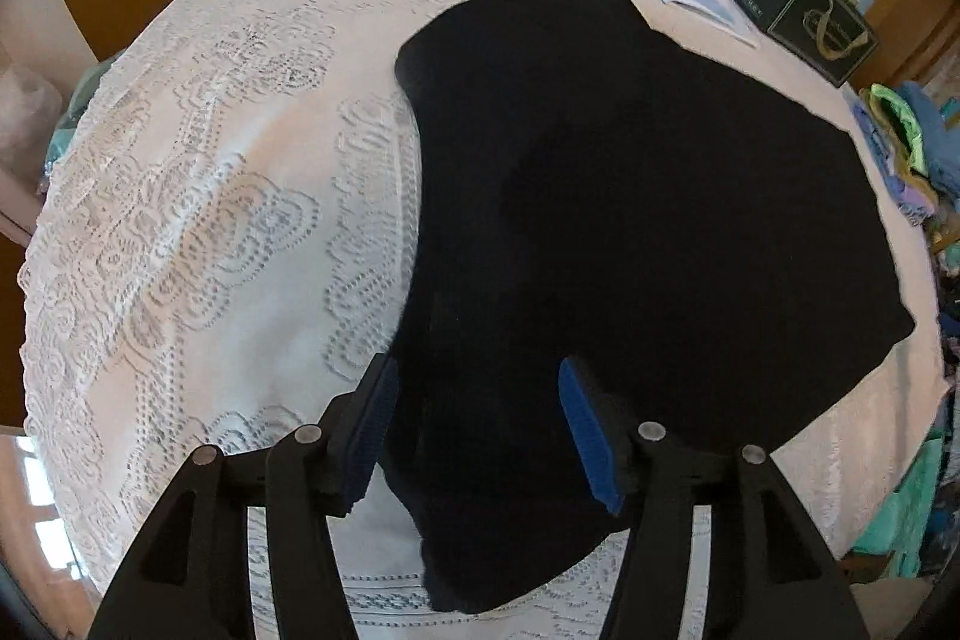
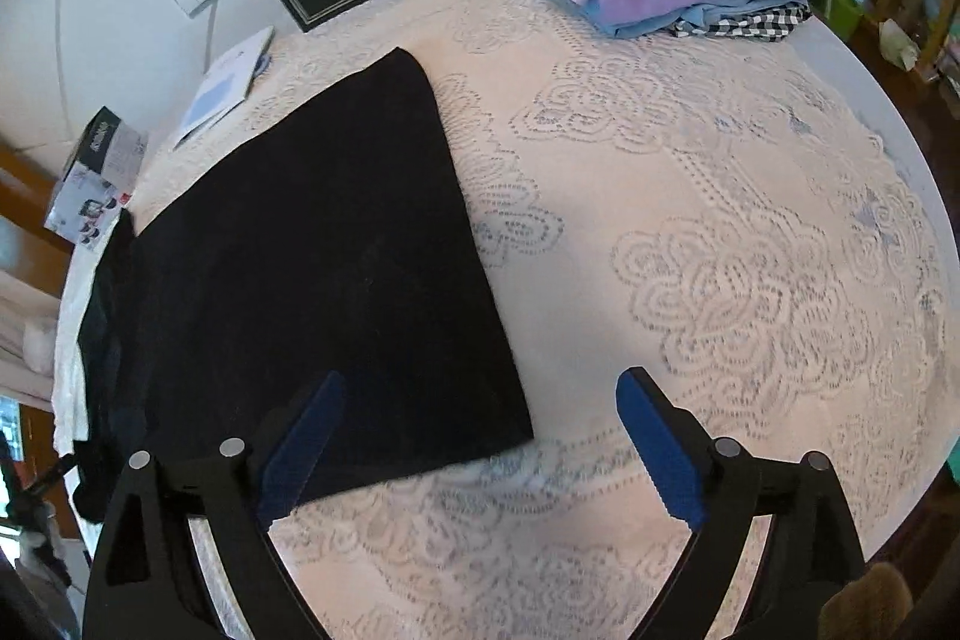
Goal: Fold clothes
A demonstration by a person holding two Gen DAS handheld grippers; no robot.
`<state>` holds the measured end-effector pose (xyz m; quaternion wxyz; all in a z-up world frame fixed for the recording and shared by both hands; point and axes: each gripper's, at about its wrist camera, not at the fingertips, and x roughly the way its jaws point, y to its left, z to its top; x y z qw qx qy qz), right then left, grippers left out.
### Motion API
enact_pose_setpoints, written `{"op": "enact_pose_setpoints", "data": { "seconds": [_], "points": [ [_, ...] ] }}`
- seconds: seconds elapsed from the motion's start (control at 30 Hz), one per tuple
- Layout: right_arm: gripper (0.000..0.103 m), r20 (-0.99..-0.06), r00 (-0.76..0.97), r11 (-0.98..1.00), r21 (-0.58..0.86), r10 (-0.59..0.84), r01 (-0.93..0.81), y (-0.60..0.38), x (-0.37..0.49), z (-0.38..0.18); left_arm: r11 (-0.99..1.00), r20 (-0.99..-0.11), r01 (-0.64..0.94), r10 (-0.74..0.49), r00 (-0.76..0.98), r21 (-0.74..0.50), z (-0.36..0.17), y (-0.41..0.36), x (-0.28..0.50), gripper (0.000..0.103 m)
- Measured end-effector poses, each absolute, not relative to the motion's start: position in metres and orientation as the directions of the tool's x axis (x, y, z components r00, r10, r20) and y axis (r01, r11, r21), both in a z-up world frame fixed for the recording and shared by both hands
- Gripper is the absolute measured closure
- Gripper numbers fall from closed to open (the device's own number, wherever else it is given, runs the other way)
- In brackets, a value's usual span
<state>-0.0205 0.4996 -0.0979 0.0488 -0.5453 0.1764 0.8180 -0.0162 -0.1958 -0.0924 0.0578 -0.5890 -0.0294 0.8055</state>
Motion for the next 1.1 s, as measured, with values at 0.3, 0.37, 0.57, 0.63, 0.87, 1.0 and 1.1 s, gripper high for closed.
{"op": "enact_pose_setpoints", "data": {
  "seconds": [0.3,0.37,0.57,0.63,0.87,1.0,1.1],
  "points": [
    [0.011,-0.915,-0.366,-0.938,0.263,-0.169,-0.225,0.5,-0.011,-0.112,-0.992,-0.942,0.031,0.103,-0.32,-0.119,-0.084,-0.189,0.012,0.046],
    [0.011,-0.915,-0.366,-0.945,0.257,-0.17,-0.204,0.494,-0.009,-0.114,-0.99,-0.93,0.069,0.091,-0.355,-0.123,-0.068,-0.202,0.023,0.046],
    [0.046,-0.916,-0.361,-0.963,0.238,-0.178,-0.129,0.475,-0.018,-0.115,-0.983,-0.933,0.125,0.08,-0.351,-0.132,-0.061,-0.224,0.036,0.044],
    [0.046,-0.916,-0.355,-0.964,0.242,-0.189,-0.111,0.47,-0.027,-0.116,-0.982,-0.933,0.12,0.099,-0.347,-0.148,-0.065,-0.216,0.032,0.044],
    [0.026,-0.918,-0.345,-0.969,0.236,-0.196,-0.078,0.464,-0.076,-0.118,-0.985,-0.941,0.073,0.128,-0.313,-0.159,-0.086,-0.19,0.01,0.044],
    [0.018,-0.928,-0.332,-0.983,0.184,-0.167,-0.021,0.449,-0.103,-0.125,-0.988,-0.954,0.072,0.113,-0.278,-0.138,-0.101,-0.174,0.007,0.044],
    [0.012,-0.942,-0.304,-0.989,0.146,-0.139,0.003,0.439,-0.119,-0.14,-0.99,-0.957,0.065,0.103,-0.272,-0.125,-0.108,-0.166,0.006,0.055]
  ]
}}
